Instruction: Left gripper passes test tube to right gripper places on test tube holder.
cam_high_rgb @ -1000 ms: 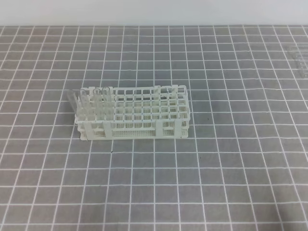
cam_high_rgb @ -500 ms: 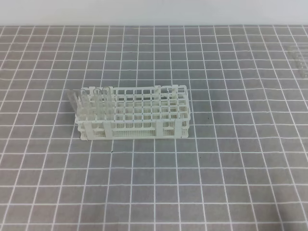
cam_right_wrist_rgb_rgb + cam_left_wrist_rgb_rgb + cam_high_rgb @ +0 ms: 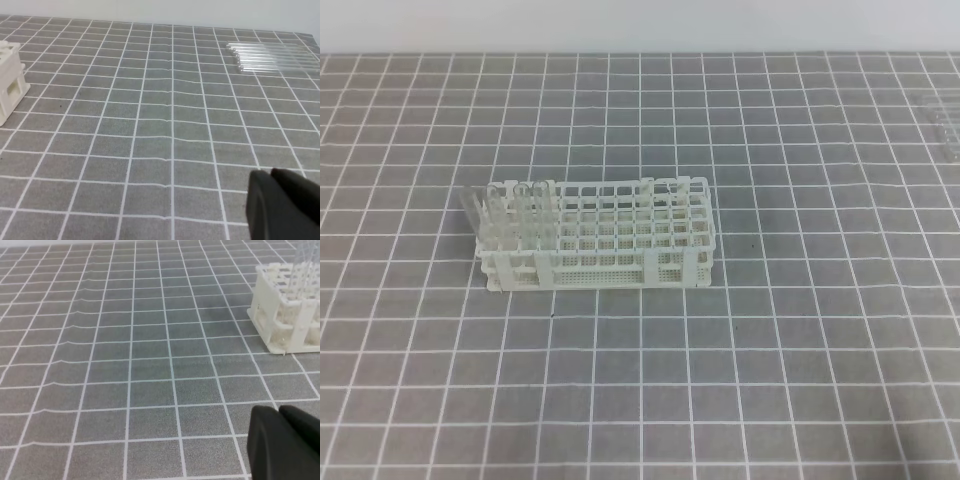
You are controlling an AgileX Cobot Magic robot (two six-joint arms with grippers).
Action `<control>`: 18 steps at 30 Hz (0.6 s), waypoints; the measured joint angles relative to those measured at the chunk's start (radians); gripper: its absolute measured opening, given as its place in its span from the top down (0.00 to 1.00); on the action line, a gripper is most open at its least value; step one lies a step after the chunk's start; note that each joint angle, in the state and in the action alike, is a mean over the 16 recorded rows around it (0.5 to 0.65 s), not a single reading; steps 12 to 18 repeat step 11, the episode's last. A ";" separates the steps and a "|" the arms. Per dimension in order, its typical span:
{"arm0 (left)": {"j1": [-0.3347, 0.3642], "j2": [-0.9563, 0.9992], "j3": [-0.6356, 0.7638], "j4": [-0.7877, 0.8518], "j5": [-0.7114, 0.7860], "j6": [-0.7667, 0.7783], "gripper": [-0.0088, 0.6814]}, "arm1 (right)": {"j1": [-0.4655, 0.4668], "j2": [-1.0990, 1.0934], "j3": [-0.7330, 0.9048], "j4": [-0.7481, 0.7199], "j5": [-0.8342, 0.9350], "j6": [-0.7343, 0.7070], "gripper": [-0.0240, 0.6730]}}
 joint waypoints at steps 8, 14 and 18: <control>0.001 0.009 -0.003 -0.001 0.002 0.000 0.99 | 0.000 0.000 0.000 0.000 0.000 0.000 0.98; 0.001 0.008 -0.003 -0.001 0.002 0.000 0.99 | 0.000 0.000 0.000 0.000 0.000 0.000 0.98; 0.001 0.008 -0.003 -0.001 0.002 0.000 0.99 | 0.000 0.000 0.000 0.000 0.000 0.000 0.98</control>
